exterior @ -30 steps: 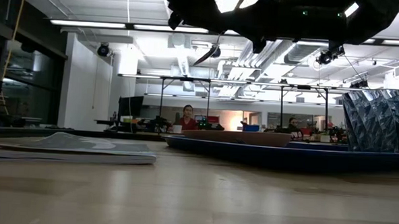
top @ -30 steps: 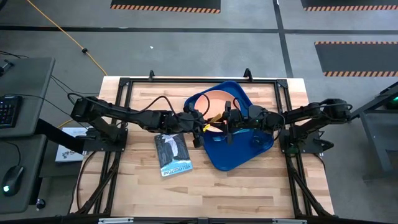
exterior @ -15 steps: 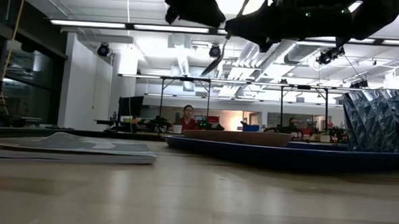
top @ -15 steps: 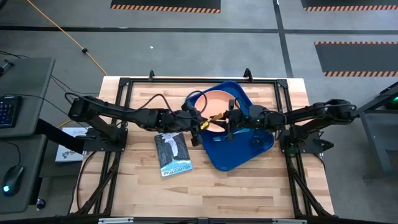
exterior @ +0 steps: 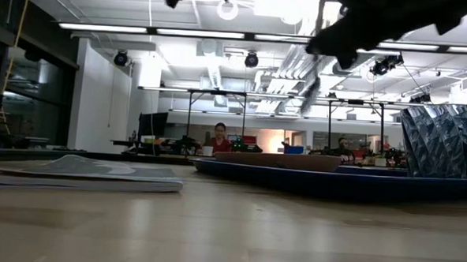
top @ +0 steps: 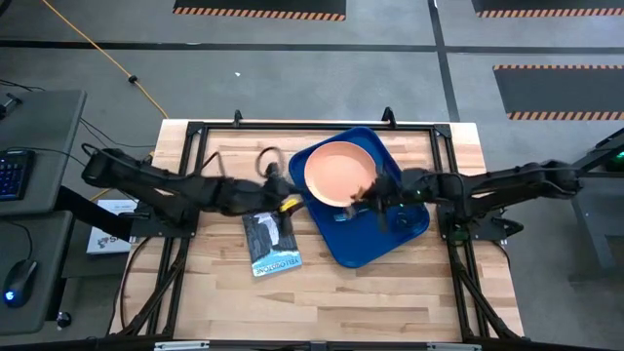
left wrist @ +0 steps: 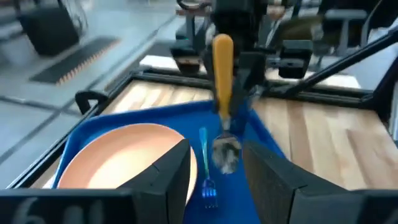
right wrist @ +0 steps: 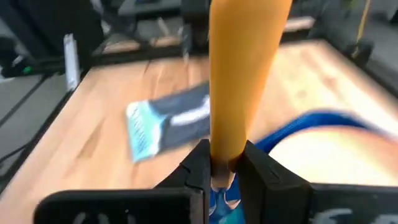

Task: Pick and place plate/cup/fork/spoon on tray
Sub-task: Put the yellow spoon on the right side of the iridescent fork on the blue tray

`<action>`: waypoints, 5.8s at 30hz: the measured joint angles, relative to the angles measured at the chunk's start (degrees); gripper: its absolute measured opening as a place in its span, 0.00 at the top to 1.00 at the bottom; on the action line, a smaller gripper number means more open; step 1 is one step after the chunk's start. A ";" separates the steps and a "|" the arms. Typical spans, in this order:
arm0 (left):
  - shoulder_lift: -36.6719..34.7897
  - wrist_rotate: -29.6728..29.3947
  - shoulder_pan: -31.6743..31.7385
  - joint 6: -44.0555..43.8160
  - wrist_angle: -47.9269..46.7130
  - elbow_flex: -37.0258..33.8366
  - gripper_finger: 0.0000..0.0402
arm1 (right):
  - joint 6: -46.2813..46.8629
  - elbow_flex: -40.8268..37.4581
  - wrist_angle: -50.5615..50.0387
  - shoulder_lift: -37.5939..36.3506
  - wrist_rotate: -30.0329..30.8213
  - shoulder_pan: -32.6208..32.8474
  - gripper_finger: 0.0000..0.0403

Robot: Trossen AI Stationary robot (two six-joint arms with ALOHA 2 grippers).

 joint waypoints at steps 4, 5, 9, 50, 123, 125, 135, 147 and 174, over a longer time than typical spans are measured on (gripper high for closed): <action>-3.26 -1.57 -2.33 0.77 20.05 -12.01 0.67 | 3.91 -1.67 -3.08 -0.83 3.08 5.11 0.92; -3.54 -1.35 -2.77 0.77 25.24 -14.59 0.67 | 4.44 -2.40 -1.99 -0.46 4.57 6.15 0.92; -3.94 -1.50 -4.94 0.79 43.30 -23.19 0.67 | 5.86 -6.48 6.71 1.84 8.29 8.11 0.92; -5.63 -1.18 -8.79 4.88 52.57 -26.40 0.67 | 13.90 -10.19 11.26 16.36 10.35 7.55 0.66; -5.59 -1.05 -8.77 4.76 51.69 -26.36 0.67 | -1.79 14.71 -1.89 41.84 -1.54 6.80 1.00; -5.59 -1.04 -8.76 4.77 51.72 -26.36 0.67 | -1.85 14.71 -2.02 41.84 -1.56 6.78 1.00; -5.59 -0.89 -8.77 3.37 51.79 -26.36 0.67 | -2.03 14.71 -4.56 41.78 -1.54 6.80 1.00; -5.59 -0.91 -9.22 4.13 52.13 -26.36 0.67 | -3.55 14.67 -7.75 33.74 3.25 6.78 1.00; -5.59 -0.94 -9.22 3.83 52.20 -26.36 0.67 | -2.32 14.67 -7.92 38.81 -0.06 6.80 1.00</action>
